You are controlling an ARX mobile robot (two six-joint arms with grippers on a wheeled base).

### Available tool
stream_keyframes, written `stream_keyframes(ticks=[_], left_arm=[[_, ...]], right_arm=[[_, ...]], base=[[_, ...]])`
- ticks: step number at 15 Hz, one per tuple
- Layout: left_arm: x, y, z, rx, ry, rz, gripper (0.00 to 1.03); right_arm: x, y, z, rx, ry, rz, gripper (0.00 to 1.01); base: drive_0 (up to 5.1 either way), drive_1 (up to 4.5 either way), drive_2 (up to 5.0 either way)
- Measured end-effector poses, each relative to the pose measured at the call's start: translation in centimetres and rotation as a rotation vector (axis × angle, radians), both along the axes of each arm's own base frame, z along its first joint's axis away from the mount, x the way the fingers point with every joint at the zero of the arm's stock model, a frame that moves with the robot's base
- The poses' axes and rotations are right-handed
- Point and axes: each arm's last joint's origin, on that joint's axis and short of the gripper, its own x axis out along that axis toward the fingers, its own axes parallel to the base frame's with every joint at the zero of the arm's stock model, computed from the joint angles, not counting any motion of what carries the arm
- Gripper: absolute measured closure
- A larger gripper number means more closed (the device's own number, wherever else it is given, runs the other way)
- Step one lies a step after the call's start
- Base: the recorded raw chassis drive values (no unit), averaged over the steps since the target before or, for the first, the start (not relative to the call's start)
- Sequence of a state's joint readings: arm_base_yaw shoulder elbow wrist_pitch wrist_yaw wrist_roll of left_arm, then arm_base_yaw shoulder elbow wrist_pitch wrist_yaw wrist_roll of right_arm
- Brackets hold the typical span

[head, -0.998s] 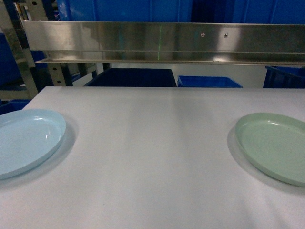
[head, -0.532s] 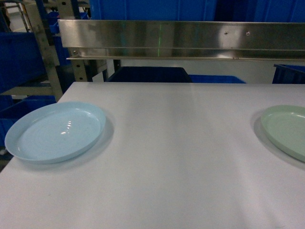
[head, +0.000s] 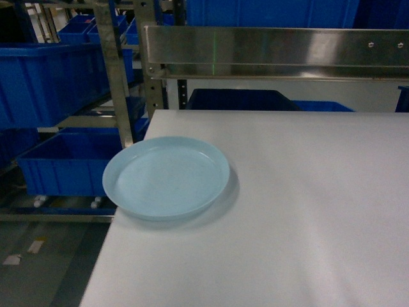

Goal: Sort and place red and yellow blocks in left bins

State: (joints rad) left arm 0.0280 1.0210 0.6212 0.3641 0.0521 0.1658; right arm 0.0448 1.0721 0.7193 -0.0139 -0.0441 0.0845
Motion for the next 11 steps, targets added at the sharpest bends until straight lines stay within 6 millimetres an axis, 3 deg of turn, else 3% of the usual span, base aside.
stream_keyframes(ticks=[11], left_arm=[[0.0,-0.02,0.0,0.0,0.0,-0.002,0.76]], right_arm=[[0.04,0.01,-0.06,0.001,0.003,0.002,0.74]], base=[[-5.0,2.4,2.4]])
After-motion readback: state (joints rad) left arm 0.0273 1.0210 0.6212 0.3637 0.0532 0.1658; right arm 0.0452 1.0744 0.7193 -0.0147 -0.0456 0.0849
